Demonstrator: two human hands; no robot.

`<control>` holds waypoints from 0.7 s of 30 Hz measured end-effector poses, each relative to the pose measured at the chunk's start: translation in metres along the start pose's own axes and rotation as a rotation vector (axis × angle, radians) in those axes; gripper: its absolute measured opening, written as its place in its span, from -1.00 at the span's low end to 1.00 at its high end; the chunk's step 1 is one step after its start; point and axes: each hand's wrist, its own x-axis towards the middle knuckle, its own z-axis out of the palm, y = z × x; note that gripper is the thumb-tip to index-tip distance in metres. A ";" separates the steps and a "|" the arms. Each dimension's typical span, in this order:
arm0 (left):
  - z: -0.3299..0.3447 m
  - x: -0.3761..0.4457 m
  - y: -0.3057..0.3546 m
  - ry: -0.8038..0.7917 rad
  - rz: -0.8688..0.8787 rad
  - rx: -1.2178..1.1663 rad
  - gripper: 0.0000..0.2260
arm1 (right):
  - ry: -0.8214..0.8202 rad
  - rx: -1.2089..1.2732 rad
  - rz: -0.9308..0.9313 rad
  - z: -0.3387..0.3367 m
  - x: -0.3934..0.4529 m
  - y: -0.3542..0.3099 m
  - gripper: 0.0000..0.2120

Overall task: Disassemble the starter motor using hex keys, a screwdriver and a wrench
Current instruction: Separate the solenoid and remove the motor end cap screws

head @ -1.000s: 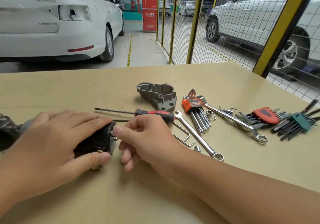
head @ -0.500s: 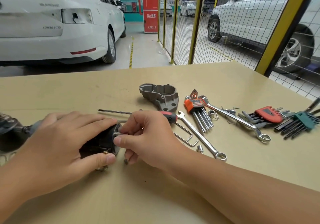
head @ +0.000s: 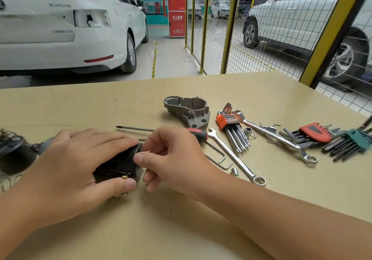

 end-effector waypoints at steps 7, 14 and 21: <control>0.001 0.000 -0.005 -0.005 0.016 -0.024 -0.37 | -0.005 0.192 0.088 -0.002 -0.002 -0.004 -0.90; -0.001 -0.002 -0.004 0.007 0.057 -0.051 -0.38 | -0.011 0.188 0.074 -0.004 -0.010 -0.012 -0.81; -0.010 0.000 0.009 -0.030 0.021 -0.025 -0.42 | 0.129 -0.350 -0.199 -0.002 -0.011 -0.012 -0.68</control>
